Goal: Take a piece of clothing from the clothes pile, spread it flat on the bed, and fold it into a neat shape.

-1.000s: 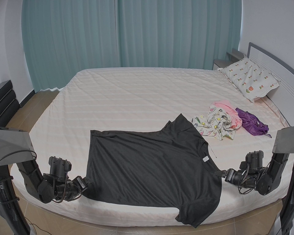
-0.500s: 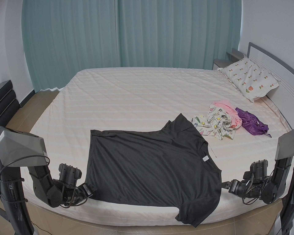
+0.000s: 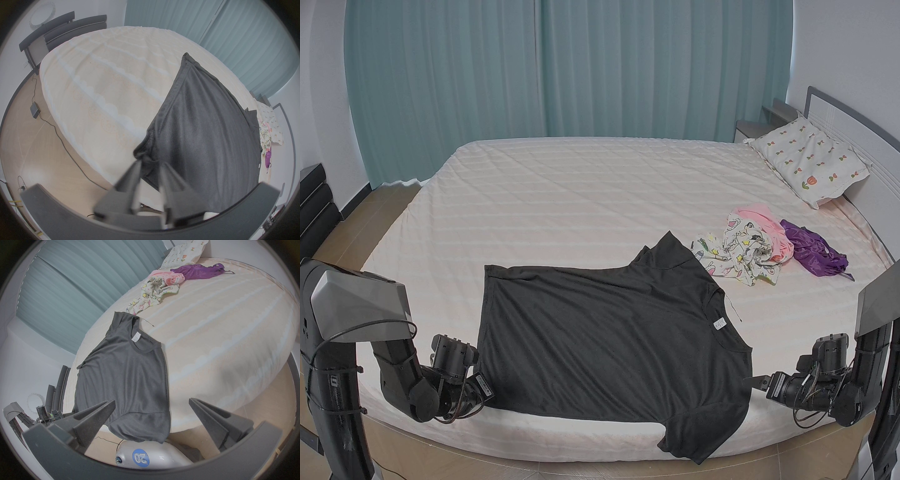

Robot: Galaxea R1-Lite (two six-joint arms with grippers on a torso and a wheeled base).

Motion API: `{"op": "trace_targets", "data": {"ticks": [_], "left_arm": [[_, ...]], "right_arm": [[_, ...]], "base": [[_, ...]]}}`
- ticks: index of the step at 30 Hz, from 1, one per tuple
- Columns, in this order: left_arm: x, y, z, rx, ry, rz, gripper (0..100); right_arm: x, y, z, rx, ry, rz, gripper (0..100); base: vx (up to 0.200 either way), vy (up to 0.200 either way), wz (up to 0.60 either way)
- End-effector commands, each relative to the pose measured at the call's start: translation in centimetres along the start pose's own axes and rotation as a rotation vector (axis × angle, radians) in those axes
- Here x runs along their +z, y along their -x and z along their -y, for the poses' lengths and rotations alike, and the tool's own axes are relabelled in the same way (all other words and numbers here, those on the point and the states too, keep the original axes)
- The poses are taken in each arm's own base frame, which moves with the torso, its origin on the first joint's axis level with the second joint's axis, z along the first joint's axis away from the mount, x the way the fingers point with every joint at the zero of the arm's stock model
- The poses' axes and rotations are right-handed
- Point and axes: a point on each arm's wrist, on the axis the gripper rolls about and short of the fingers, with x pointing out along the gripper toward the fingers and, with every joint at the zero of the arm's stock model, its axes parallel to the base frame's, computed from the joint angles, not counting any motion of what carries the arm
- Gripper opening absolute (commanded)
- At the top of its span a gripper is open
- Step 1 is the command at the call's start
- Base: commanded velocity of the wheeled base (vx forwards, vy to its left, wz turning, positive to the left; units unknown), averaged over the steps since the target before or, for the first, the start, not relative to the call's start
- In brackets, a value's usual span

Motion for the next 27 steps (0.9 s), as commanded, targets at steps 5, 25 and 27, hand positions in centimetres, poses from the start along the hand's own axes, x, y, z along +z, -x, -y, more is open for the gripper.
{"op": "trace_targets", "data": {"ticks": [5,25,27], "left_arm": [[-1.0,0.4,-1.4,0.065,-0.010,-0.025,0],[-1.5,1.4,-4.1,0.147,-0.031,-0.071,0],[-1.6,1.2,-4.3,0.154,-0.032,-0.080,0]], "right_arm": [[-0.7,-0.2,0.5,-0.023,-0.006,-0.036,100],[-1.5,-0.4,1.8,-0.031,0.081,-0.106,100],[-1.1,-1.9,1.8,-0.006,0.102,-0.100,100]], "base": [[0.000,0.000,0.00],[0.000,0.000,0.00],[0.000,0.000,0.00]]}}
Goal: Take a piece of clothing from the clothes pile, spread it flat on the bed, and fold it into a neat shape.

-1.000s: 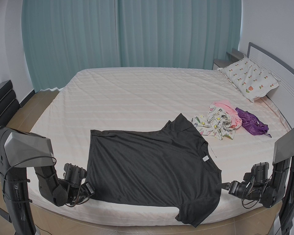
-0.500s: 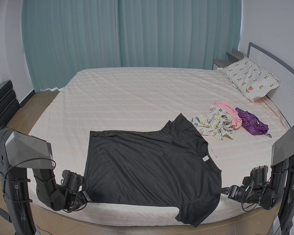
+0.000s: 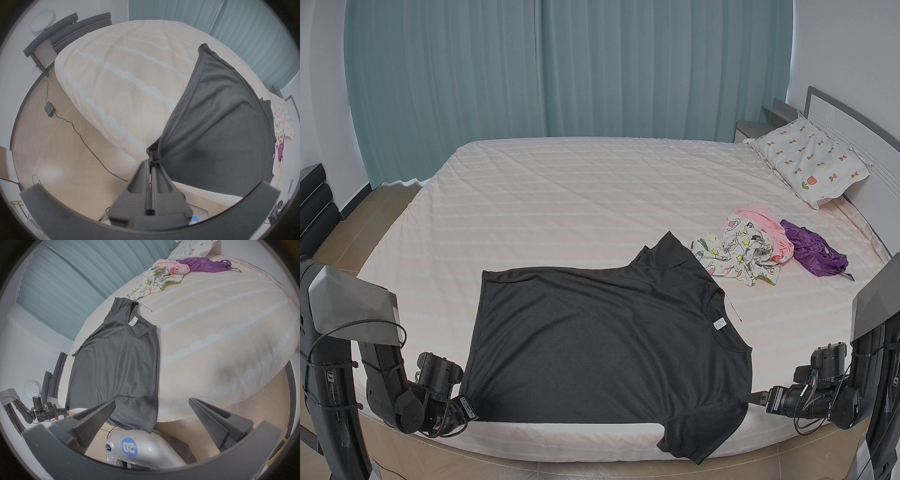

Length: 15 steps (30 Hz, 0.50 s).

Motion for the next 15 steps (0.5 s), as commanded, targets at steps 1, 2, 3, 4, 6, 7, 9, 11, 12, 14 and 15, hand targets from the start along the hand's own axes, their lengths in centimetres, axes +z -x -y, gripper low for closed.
{"op": "trace_targets", "data": {"ticks": [1,2,3,4,6,7,9,11,12,14,15], "left_arm": [[-0.1,-0.1,-0.3,0.010,0.004,-0.009,0],[-0.1,-0.1,-0.3,0.012,0.003,-0.011,0],[-0.1,-0.1,-0.3,0.011,0.004,-0.009,0],[-0.1,-0.1,-0.3,0.013,0.004,-0.008,0],[0.0,0.0,-0.4,0.012,0.007,-0.006,0],[0.1,0.0,-0.5,0.013,0.011,-0.006,0],[0.1,-0.1,-0.6,0.019,0.014,-0.010,0],[0.0,-0.1,-0.8,0.023,0.016,-0.012,0],[0.0,-0.1,-0.7,0.022,0.016,-0.013,0],[0.1,-0.1,-0.8,0.021,0.019,-0.013,0],[0.1,-0.1,-0.8,0.021,0.019,-0.013,0]], "right_arm": [[0.6,-2.1,0.2,0.020,0.017,0.001,100],[0.7,-2.4,0.2,0.022,0.019,0.005,100],[0.9,-2.9,0.1,0.027,0.024,0.005,100],[0.9,-3.1,0.1,0.028,0.027,0.007,100],[1.1,-3.7,-0.1,0.037,0.036,0.010,100],[1.4,-4.2,-0.3,0.047,0.043,0.021,100],[1.5,-4.6,-0.5,0.055,0.053,0.025,100],[1.7,-5.0,-0.7,0.063,0.060,0.033,100],[1.7,-5.0,-0.7,0.065,0.061,0.036,100],[2.0,-5.3,-0.8,0.070,0.065,0.044,100],[2.0,-5.3,-0.8,0.070,0.065,0.044,100]], "base": [[0.000,0.000,0.00],[0.000,0.000,0.00],[0.000,0.000,0.00],[0.000,0.000,0.00],[0.000,0.000,0.00],[0.000,0.000,0.00],[0.000,0.000,0.00],[0.000,0.000,0.00],[0.000,0.000,0.00],[0.000,0.000,0.00],[0.000,0.000,0.00]]}}
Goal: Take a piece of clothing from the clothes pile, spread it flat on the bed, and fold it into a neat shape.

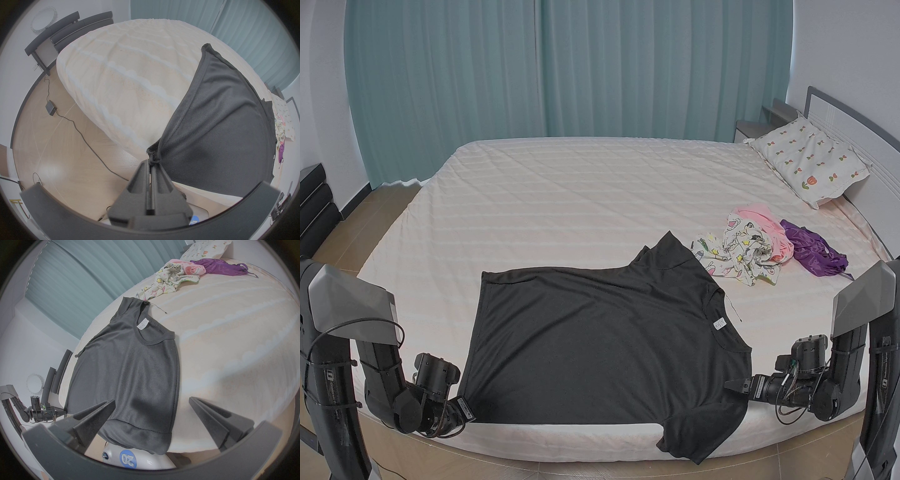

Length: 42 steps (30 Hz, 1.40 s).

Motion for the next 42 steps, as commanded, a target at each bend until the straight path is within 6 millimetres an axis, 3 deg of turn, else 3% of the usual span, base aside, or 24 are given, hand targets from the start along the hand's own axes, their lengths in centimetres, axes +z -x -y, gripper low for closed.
{"op": "trace_targets", "data": {"ticks": [1,4,5,12,22,31,32,37,42], "left_arm": [[0.1,-0.1,0.0,-0.008,0.007,0.008,0],[0.0,-0.1,-0.1,-0.019,0.010,0.020,0],[0.0,-0.1,-0.1,-0.024,0.011,0.026,0],[0.4,-0.1,0.0,-0.046,0.029,0.053,0],[2.2,-0.3,1.0,-0.134,0.092,0.163,0],[2.7,-1.5,1.8,-0.149,0.114,0.173,0],[2.7,-1.6,1.9,-0.150,0.122,0.174,0],[2.8,-1.6,1.9,-0.153,0.130,0.174,0],[2.8,-1.6,1.9,-0.153,0.131,0.174,0]], "right_arm": [[0.4,-1.0,0.0,0.011,0.008,0.014,100],[0.8,-1.3,-0.1,0.015,0.011,0.026,100],[0.8,-1.4,0.0,0.013,0.010,0.023,0],[2.4,-2.3,0.2,0.016,0.006,0.066,0],[7.7,-3.6,0.3,0.064,0.023,0.266,0],[9.1,-6.4,0.2,0.079,0.038,0.272,0],[9.0,-6.6,0.2,0.078,0.035,0.262,100],[9.0,-6.5,0.5,0.070,0.025,0.255,100],[9.5,-3.7,1.4,0.037,-0.014,0.263,100]], "base": [[0.000,0.000,0.00],[0.000,0.000,0.00],[0.000,0.000,0.00],[0.000,0.000,0.00],[0.000,0.000,0.00],[0.000,0.000,0.00],[0.000,0.000,0.00],[0.000,0.000,0.00],[0.000,0.000,0.00]]}}
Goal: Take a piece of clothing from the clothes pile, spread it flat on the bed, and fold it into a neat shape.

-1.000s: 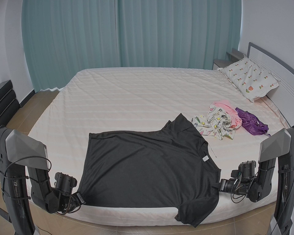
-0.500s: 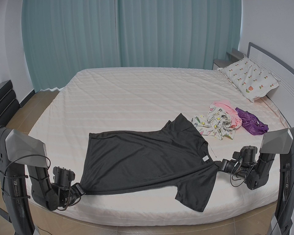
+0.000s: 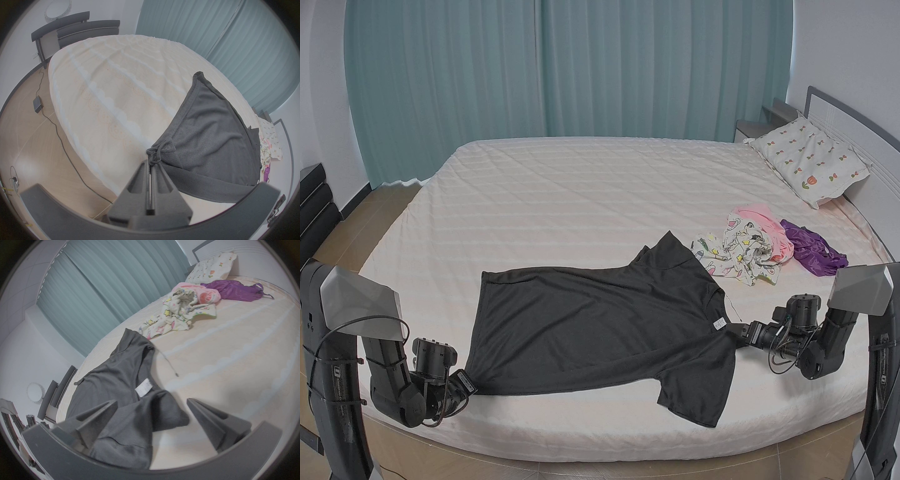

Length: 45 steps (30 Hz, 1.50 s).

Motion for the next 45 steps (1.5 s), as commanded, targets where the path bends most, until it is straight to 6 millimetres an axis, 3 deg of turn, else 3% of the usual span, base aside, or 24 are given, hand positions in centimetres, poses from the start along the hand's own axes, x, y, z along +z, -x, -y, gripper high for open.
{"op": "trace_targets", "data": {"ticks": [1,7,10,17,23,37,38,45], "left_arm": [[-0.1,-0.1,0.0,0.003,0.000,-0.003,0],[-0.1,-0.1,-0.1,0.004,0.000,-0.004,0],[-0.2,0.0,-0.1,0.005,-0.001,-0.007,0],[-0.2,0.0,-0.2,0.006,-0.001,-0.008,0],[-0.2,0.0,-0.2,0.007,-0.003,-0.010,0],[-0.2,0.0,-0.2,0.007,-0.001,-0.009,0],[-0.2,0.0,-0.2,0.007,-0.003,-0.010,0],[-0.2,0.0,-0.2,0.007,-0.001,-0.009,0]], "right_arm": [[0.7,2.5,0.2,-0.015,-0.029,0.005,100],[-1.6,5.6,-1.4,0.039,-0.067,-0.115,100],[-4.5,7.3,-2.7,0.044,-0.061,-0.232,100],[-8.3,9.2,-4.9,0.073,-0.010,-0.381,100],[-10.4,8.5,-5.8,0.032,0.054,-0.410,100],[-11.1,7.0,-6.9,0.028,0.101,-0.381,100],[-11.1,6.8,-6.9,0.020,0.104,-0.376,0],[-11.3,7.3,-6.6,-0.001,0.105,-0.387,0]], "base": [[0.000,0.000,0.00],[0.000,0.000,0.00],[0.000,0.000,0.00],[0.000,0.000,0.00],[0.000,0.000,0.00],[0.000,0.000,0.00],[0.000,0.000,0.00],[0.000,0.000,0.00]]}}
